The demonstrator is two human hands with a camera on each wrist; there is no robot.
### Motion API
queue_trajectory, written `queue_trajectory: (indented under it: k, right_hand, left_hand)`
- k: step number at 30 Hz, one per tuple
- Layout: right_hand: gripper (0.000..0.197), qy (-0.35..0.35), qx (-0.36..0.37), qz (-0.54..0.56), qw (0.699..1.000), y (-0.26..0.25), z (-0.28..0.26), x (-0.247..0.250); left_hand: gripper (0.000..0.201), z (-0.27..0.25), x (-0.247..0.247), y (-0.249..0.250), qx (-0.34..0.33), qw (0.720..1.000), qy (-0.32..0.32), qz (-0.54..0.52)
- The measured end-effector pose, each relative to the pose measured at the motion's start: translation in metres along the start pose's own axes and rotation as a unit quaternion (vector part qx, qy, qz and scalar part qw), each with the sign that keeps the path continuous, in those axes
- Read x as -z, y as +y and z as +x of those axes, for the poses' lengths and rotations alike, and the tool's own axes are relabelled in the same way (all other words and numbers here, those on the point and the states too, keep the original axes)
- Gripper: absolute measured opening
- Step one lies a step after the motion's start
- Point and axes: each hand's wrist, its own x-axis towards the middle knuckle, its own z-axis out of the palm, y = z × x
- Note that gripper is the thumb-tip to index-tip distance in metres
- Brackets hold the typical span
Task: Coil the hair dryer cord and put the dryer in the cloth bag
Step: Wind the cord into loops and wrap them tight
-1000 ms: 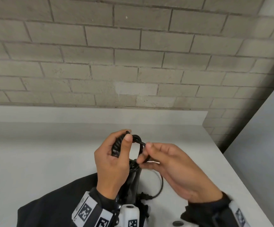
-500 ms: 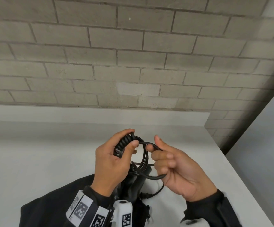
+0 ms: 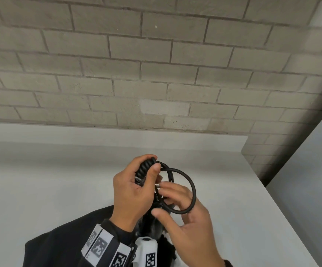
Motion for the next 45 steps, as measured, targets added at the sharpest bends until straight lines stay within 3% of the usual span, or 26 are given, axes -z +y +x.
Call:
queue_trajectory:
  k: [3,7,10,11,13,15,18,21,23,25,28,30,33,34,39,45]
  right_hand:
    - [0.013,0.028,0.046,-0.045,0.998,-0.001,0.0,-0.002]
    - [0.002,0.069,-0.099,0.134,0.984,-0.022,0.003,0.007]
    - [0.038,0.089,-0.175,0.362,0.911,-0.023,0.003,0.025]
    - [0.048,0.098,-0.205,0.407,0.885,-0.024,0.003,0.033]
    - [0.064,0.114,-0.265,0.42,0.861,-0.026,0.001,0.049]
    - [0.068,0.111,-0.312,0.371,0.868,-0.028,-0.002,0.067]
    - [0.037,0.117,-0.347,0.292,0.884,-0.017,-0.006,0.083]
    - [0.025,0.154,-0.324,0.178,0.916,-0.004,-0.008,0.08]
    - [0.02,0.187,-0.277,0.078,0.939,0.003,-0.01,0.074]
    - [0.017,0.249,-0.213,-0.053,0.943,0.002,-0.014,0.061]
    - [0.025,0.28,-0.037,-0.168,0.945,-0.015,-0.019,0.028]
    - [0.025,0.206,-0.002,-0.171,0.963,-0.022,-0.023,0.007]
    - [0.022,0.041,-0.059,-0.169,0.983,-0.021,-0.023,-0.009]
    - [0.014,0.015,-0.075,-0.162,0.984,-0.019,-0.021,-0.009]
    - [0.014,0.001,-0.136,-0.022,0.991,-0.027,-0.002,0.013]
    - [0.012,0.057,-0.154,0.083,0.983,-0.03,-0.005,0.028]
  left_hand:
    - [0.017,-0.001,-0.001,0.002,-0.009,1.0,0.001,0.002]
    - [0.021,-0.001,0.001,0.0,-0.003,1.0,0.011,0.014]
    - [0.024,0.001,0.005,-0.004,0.004,1.0,0.021,0.023]
    - [0.025,0.002,0.007,-0.006,0.003,0.999,0.022,0.026]
    - [0.026,0.004,0.011,-0.007,0.005,0.999,0.028,0.029]
    - [0.025,0.005,0.015,-0.009,0.011,0.999,0.038,0.034]
    - [0.025,0.005,0.015,-0.009,0.016,0.999,0.04,0.031]
    - [0.031,0.003,0.011,-0.006,0.04,0.999,0.029,0.005]
    - [0.032,0.001,0.01,-0.004,0.036,0.999,0.029,0.012]
    - [0.03,0.001,0.01,-0.003,0.024,0.999,0.03,0.022]
    - [0.026,0.0,0.009,-0.004,0.019,0.999,0.037,0.031]
    - [0.024,-0.002,0.007,-0.003,0.018,0.998,0.036,0.038]
    - [0.024,-0.004,0.005,-0.001,0.008,0.999,0.028,0.046]
    - [0.023,-0.005,0.005,0.0,0.005,0.999,0.025,0.046]
    - [0.021,-0.006,0.01,0.003,0.006,0.999,0.021,0.048]
    - [0.017,-0.008,0.007,0.006,0.009,0.999,0.003,0.036]
